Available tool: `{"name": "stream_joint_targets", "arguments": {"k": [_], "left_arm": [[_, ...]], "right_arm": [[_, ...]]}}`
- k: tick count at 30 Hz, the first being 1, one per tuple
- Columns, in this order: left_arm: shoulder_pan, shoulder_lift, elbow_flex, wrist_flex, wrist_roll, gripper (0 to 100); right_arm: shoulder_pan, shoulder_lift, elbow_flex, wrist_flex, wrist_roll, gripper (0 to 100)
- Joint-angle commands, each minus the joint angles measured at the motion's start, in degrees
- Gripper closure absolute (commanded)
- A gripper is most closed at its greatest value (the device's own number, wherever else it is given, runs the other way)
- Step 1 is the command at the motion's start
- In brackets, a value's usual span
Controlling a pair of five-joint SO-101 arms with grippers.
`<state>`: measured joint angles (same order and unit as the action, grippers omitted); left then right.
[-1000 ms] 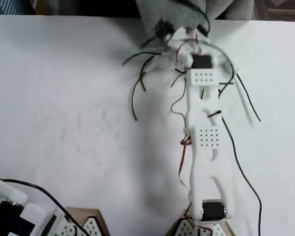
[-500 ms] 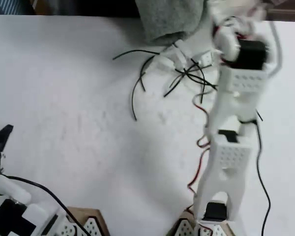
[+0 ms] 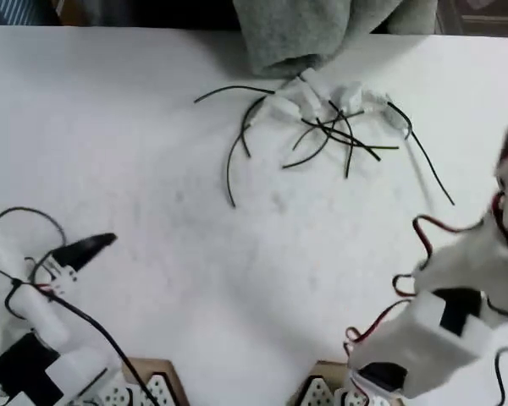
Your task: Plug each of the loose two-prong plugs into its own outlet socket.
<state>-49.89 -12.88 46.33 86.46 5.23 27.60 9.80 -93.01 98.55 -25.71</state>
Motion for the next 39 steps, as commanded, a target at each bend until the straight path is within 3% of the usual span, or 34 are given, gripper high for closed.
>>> {"name": "stream_joint_targets", "arguments": {"k": [1,5,11,13,18,22,30,39], "left_arm": [[1.7,-2.2,-2.6,1.8,-1.5,30],[2.5,-2.2,-3.3,2.5,-1.6,30],[3.1,-2.2,-6.0,6.3,-1.6,30],[3.1,-2.2,-6.0,6.2,-1.7,30],[3.1,-2.2,-6.0,5.4,-1.8,29],[3.1,-2.2,-5.5,1.8,-1.8,29],[3.2,-2.2,-6.0,-2.8,-1.7,29],[3.2,-2.2,-13.5,-3.1,-1.6,29]], "right_arm": [[8.0,-8.5,-0.2,0.1,-0.4,67.9],[11.0,-17.3,0.0,0.1,-0.4,67.9],[9.2,-32.2,0.4,0.2,-0.4,67.9],[2.6,-37.3,0.8,0.3,0.0,67.8],[-22.2,-48.9,13.6,0.2,4.0,67.7],[-31.2,-58.2,32.1,0.1,10.5,67.7],[-31.4,-81.7,65.3,-0.1,11.6,67.7],[-31.8,-106.2,101.3,-1.4,20.0,67.7]]}}
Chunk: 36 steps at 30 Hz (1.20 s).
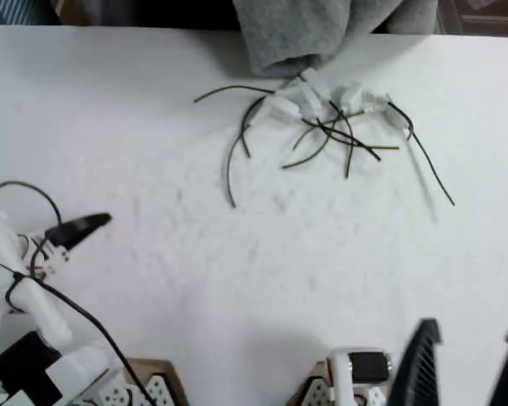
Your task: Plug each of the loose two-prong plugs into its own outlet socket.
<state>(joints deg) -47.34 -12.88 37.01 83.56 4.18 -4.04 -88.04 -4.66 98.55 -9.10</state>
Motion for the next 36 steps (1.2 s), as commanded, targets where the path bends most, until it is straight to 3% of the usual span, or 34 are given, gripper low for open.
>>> {"name": "stream_joint_targets", "arguments": {"k": [1,6,10,13,20,26,29,36], "left_arm": [[0.7,-2.3,-5.4,0.2,-0.5,29],[0.7,-2.3,-16.8,8.4,-1.2,29],[0.7,-3.6,-30.2,18.6,-7.3,29],[1.0,-8.8,-35.4,19.0,-6.9,30],[1.2,-34.8,-35.4,19.0,-6.8,30],[1.8,-62.0,-26.5,18.8,-6.8,30],[7.6,-73.7,-20.7,18.8,-6.8,30],[30.6,-87.5,-5.8,18.3,-6.8,30]], "right_arm": [[0.0,-11.0,16.0,-1.4,5.3,67.7],[-0.2,-14.8,29.2,-0.5,11.1,67.8],[-0.2,-15.3,32.8,-1.4,11.0,67.8],[-0.2,-15.3,33.2,-2.2,11.4,67.8],[-0.2,-15.3,33.3,-2.0,11.4,67.8],[-0.2,-15.3,33.3,-2.2,11.4,67.8],[-0.2,-15.3,33.8,-2.2,11.5,67.8],[-0.2,-15.3,43.5,-8.5,11.5,67.9]]}}
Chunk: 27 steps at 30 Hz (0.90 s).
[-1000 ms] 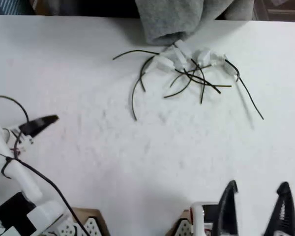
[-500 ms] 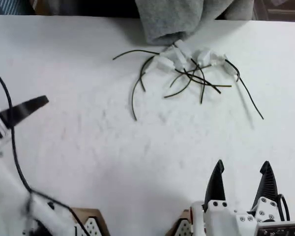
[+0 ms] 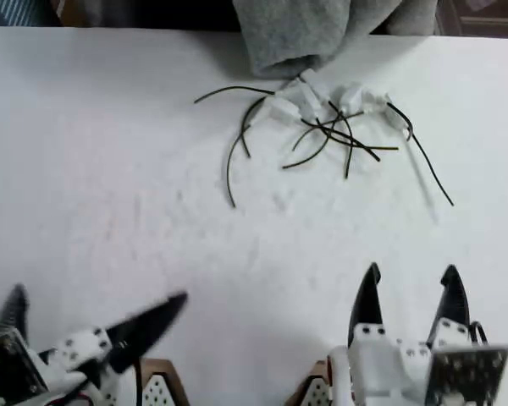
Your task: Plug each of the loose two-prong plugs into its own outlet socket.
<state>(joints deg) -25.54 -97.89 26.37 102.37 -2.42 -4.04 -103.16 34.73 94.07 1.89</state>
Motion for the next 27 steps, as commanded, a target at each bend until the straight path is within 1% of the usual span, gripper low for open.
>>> {"name": "stream_joint_targets", "arguments": {"k": [1,3,5,12,14,17,19,21,23,25,27], "left_arm": [[11.0,-3.5,6.5,-0.5,-0.1,30],[13.7,-5.1,9.4,-0.3,-0.1,30],[13.8,-6.0,11.7,-0.4,-0.4,30],[13.9,-5.8,13.3,-2.5,-0.6,30],[14.0,-5.8,14.9,-5.1,-0.6,30],[14.0,-5.8,21.5,-10.3,-0.6,30],[13.8,-5.8,27.2,-12.8,-0.6,30],[13.8,-5.8,31.9,-13.5,-0.6,30],[13.8,-5.8,33.8,-14.9,-0.3,30],[14.0,-5.8,34.1,-15.5,-0.4,34],[14.0,-5.8,34.1,-15.6,-0.6,40]], "right_arm": [[-0.2,-0.2,5.1,-4.9,0.5,67.9],[-0.2,-0.2,6.9,-6.3,0.5,67.9],[-0.2,-0.2,9.3,-7.3,0.5,67.9],[-0.2,-0.2,19.8,-13.1,0.5,68.0],[-0.2,-0.2,21.8,-15.8,0.5,68.0],[-0.2,-0.2,25.2,-19.2,0.5,68.4],[-0.2,-0.2,27.6,-20.4,0.5,72.7],[-0.2,-0.2,29.6,-20.4,0.5,80.6],[-0.1,-0.1,30.9,-20.6,0.5,88.5],[-0.2,-0.1,31.7,-21.2,0.5,93.0],[-0.2,-0.1,33.5,-21.1,0.5,94.2]]}}
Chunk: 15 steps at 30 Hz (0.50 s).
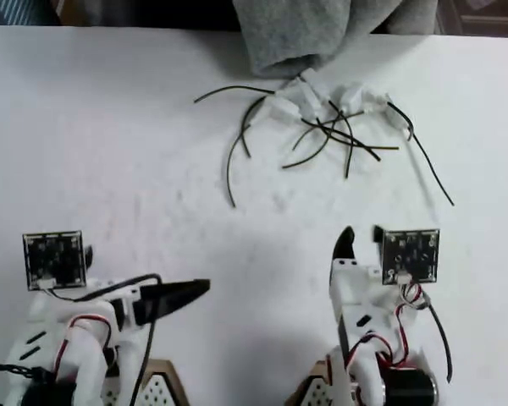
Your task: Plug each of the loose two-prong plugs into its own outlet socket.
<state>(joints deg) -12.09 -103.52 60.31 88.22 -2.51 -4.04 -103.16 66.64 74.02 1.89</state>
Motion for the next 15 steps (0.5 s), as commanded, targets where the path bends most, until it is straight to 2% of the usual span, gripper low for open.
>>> {"name": "stream_joint_targets", "arguments": {"k": [1,4,8,11,15], "left_arm": [[0.6,-0.1,0.4,-1.4,-0.5,44],[0.3,-0.1,4.1,-3.3,-0.5,57],[0.2,-0.2,13.2,-9.6,-0.6,74],[0.2,-0.3,17.2,-13.3,-0.6,83],[0.2,-0.3,20.0,-12.2,-0.6,92]], "right_arm": [[0.0,-0.1,2.9,-1.1,0.5,94.4],[0.3,-0.1,6.8,-1.0,0.5,94.7],[0.3,-0.1,11.5,-0.9,0.5,94.7],[0.3,-0.1,14.5,-0.9,0.5,94.7],[-0.2,-0.1,17.8,2.1,0.5,94.7]]}}
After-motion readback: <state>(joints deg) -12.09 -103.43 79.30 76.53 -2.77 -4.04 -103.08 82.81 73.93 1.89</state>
